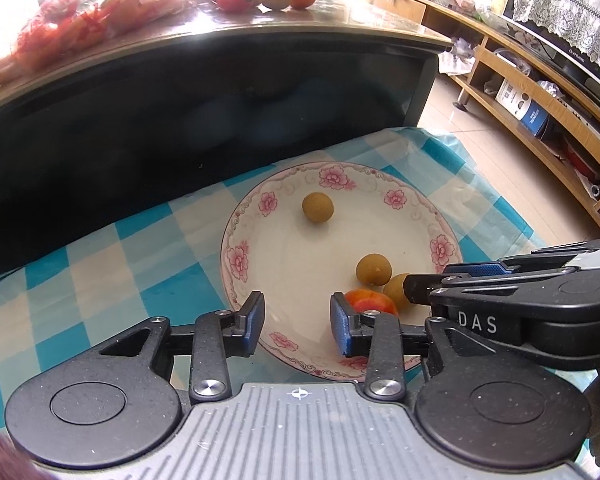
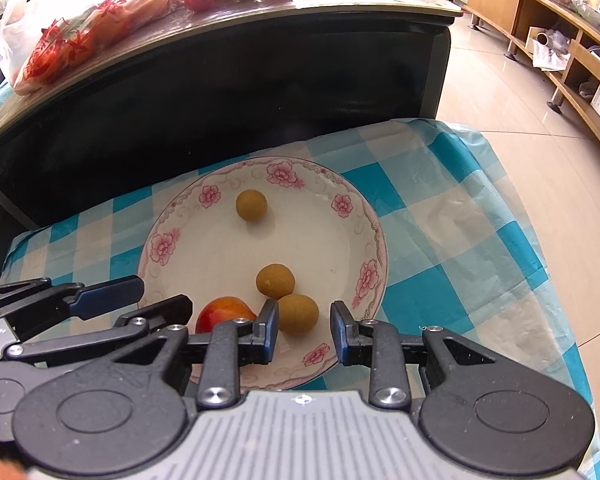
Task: Organize fruits
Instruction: 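Open both tools wide and lift them away from the bowl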
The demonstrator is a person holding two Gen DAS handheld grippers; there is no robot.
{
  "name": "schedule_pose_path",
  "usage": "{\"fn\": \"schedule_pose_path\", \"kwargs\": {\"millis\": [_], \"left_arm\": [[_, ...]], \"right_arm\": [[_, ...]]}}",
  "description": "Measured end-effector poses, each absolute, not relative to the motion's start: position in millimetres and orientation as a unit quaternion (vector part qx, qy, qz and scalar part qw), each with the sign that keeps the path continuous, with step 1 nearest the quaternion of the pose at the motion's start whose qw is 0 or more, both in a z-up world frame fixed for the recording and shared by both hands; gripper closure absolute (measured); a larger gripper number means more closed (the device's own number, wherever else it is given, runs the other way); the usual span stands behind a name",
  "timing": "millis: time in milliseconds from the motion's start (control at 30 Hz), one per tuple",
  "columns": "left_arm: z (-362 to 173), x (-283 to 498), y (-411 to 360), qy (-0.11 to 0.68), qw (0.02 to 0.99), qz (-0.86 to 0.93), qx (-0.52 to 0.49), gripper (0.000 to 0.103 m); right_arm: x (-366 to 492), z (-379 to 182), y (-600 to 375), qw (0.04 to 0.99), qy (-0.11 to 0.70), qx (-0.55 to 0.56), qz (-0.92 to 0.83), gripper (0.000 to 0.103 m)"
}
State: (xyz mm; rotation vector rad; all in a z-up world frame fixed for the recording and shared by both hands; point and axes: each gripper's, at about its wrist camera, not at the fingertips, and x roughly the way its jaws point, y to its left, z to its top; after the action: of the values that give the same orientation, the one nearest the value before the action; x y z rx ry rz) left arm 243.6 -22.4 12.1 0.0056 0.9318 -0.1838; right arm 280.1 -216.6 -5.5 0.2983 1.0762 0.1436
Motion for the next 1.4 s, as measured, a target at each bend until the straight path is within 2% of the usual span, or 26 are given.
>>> {"fn": "schedule_pose_path", "kwargs": {"millis": [433, 1400], "left_arm": [[24, 231, -18, 0.431, 0.898, -0.084, 0.010, 0.045], [25, 184, 16, 0.445, 0.893, -0.064, -0.004, 0.044]], "right_arm": [[269, 7, -215, 0.853, 0.499, 0.135, 0.068, 0.070], [231, 17, -175, 0.846, 0.508, 0.118, 0.115, 0.070]]}}
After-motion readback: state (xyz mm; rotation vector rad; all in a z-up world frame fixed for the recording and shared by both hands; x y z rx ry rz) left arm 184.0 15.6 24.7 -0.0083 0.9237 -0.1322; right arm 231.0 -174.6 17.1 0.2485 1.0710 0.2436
